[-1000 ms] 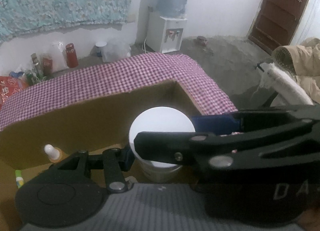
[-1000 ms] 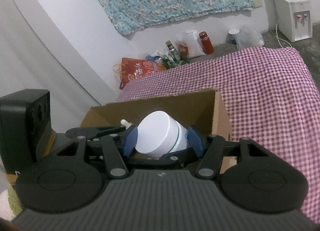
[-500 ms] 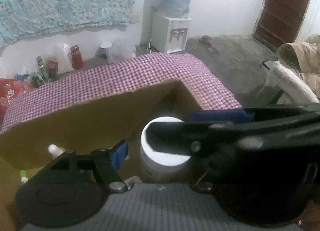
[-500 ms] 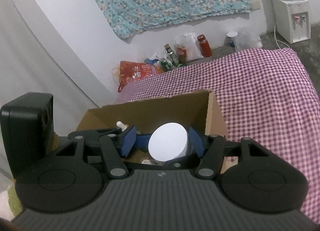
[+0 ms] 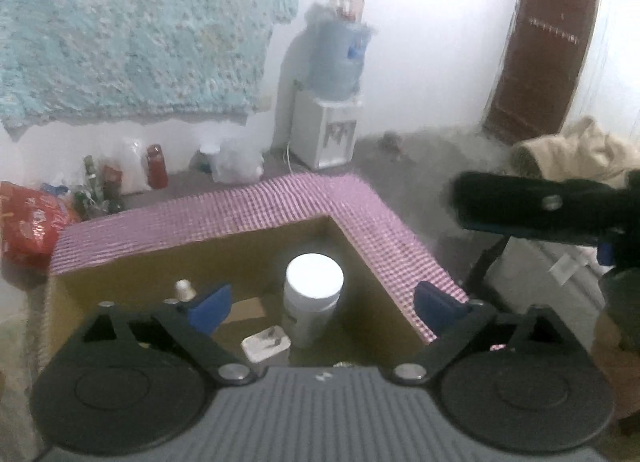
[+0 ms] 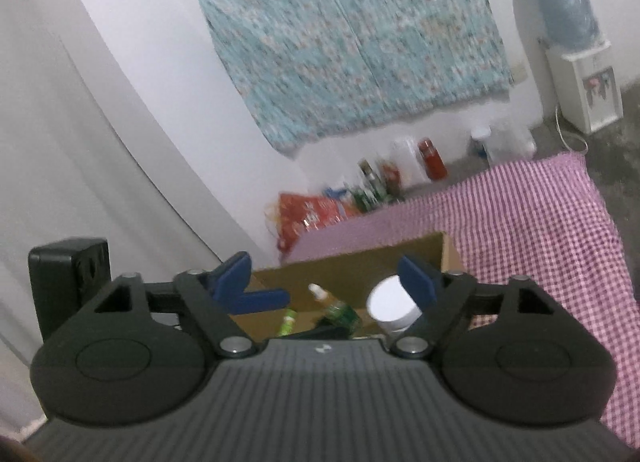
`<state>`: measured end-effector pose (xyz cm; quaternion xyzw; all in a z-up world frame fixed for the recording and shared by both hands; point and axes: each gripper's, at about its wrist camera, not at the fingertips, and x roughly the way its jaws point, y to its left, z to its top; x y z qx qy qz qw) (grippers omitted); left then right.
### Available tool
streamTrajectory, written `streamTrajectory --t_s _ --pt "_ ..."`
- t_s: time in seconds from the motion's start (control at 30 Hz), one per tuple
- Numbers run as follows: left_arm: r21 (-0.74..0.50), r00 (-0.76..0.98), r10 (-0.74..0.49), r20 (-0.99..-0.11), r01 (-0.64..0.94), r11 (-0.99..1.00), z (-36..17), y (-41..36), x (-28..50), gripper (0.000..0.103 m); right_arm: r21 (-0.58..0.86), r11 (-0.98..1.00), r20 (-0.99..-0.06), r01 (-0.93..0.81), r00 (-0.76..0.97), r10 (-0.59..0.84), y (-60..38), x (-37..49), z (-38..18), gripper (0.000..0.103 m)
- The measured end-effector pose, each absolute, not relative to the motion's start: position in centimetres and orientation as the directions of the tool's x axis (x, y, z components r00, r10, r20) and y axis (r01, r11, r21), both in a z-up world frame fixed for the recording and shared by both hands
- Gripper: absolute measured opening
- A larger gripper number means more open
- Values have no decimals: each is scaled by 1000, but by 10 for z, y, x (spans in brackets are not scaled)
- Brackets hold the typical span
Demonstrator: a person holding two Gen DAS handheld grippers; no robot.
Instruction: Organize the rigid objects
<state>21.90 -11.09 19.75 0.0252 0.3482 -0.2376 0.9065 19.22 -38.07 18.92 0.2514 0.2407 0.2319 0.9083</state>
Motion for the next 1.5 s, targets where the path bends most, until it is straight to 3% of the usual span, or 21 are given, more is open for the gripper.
streamTrajectory --t_s 0.1,0.2,0.33,0.57,0.8,1.07,1.5 --pt "-116 683 -389 -618 411 904 209 -91 191 103 582 751 -265 -313 800 539 -387 158 201 101" --pt "-92 716 -322 -619 341 936 208 -73 164 103 596 734 -231 -325 806 545 -387 128 203 102" --pt "-68 729 -203 -654 210 975 192 -54 143 103 519 808 -303 -278 824 479 -369 98 195 102" --pt "34 748 -20 -663 56 998 173 -44 128 103 242 958 -456 -155 853 253 -316 68 174 102" --pt "73 743 -12 -669 82 994 153 -41 121 103 39 998 -519 -39 853 54 -275 61 152 102" --pt "13 689 -49 -723 84 996 139 -38 127 103 137 990 -625 -39 772 117 -253 81 129 102" --pt "-8 681 -56 -730 73 997 138 -34 134 103 124 991 -660 -58 741 126 -241 105 123 102"
